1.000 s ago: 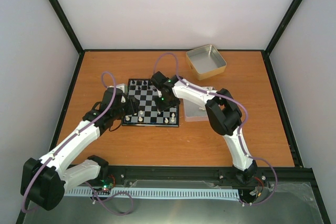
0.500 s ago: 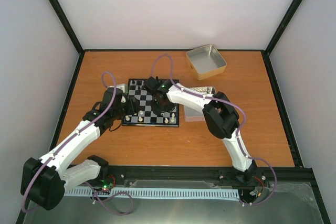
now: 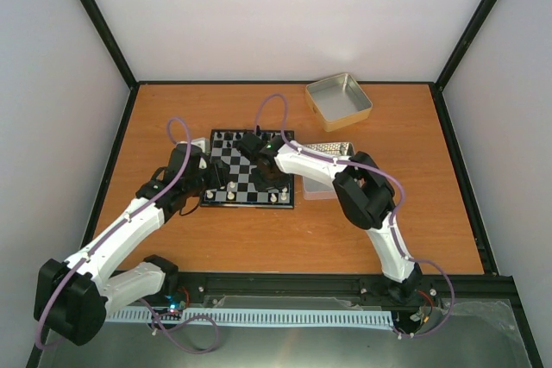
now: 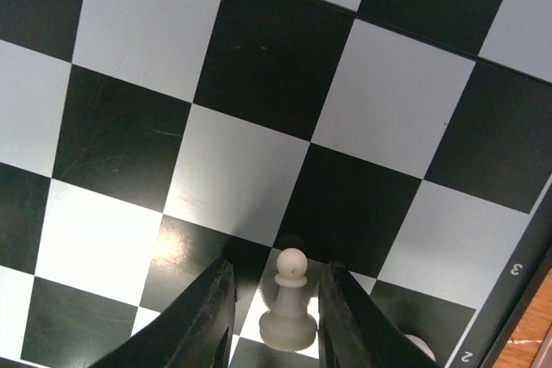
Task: Set up the chess pieces on the board
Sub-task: Pick up the chess piece from the chessboard.
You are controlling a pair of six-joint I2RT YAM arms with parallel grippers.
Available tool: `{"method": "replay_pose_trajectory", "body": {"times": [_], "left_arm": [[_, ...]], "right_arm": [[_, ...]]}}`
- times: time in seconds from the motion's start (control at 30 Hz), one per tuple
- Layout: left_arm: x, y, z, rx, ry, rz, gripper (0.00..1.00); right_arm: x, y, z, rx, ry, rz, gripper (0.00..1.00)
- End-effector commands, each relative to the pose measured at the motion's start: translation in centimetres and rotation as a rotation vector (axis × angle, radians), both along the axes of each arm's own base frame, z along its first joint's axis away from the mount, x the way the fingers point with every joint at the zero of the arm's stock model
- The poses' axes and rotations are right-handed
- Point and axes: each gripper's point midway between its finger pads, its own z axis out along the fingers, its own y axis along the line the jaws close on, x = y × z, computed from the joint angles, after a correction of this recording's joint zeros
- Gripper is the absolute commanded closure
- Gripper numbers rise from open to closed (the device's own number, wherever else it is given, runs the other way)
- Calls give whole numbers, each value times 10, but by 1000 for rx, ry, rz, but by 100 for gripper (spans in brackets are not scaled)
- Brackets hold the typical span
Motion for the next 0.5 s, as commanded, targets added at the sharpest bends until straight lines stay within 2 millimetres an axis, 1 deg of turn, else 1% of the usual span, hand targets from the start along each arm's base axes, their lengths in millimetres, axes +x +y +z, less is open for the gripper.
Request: {"method": "replay_pose_trajectory", "body": {"times": [0.0,0.07,0.13,0.23,0.33,0.37,0.47], "left_arm": [[5,-2,12,-13,-41,-6,37],[5,-2,11,-13,-40,-6,37],[5,-2,11,-14,-39,-7,37],[5,-2,12,-15,-41,-7,37],[5,-3,11,-15,-39,-8,37],[5,-3,12,-17,-41,-8,37],[5,-3,11,-15,-39,-8,37]], "right_arm": [[-4,-2,11,10,-20,-24,73],[-6,-4,11,10,-18,-30,72],[-7,-6,11,10,-15,-37,69],[-9,-7,11,15,-14,-39,69],[-9,-7,10,17,-17,-34,73],[-9,-6,9,19,-17,-30,76],[-5,-4,9,23,-34,-18,81]]}}
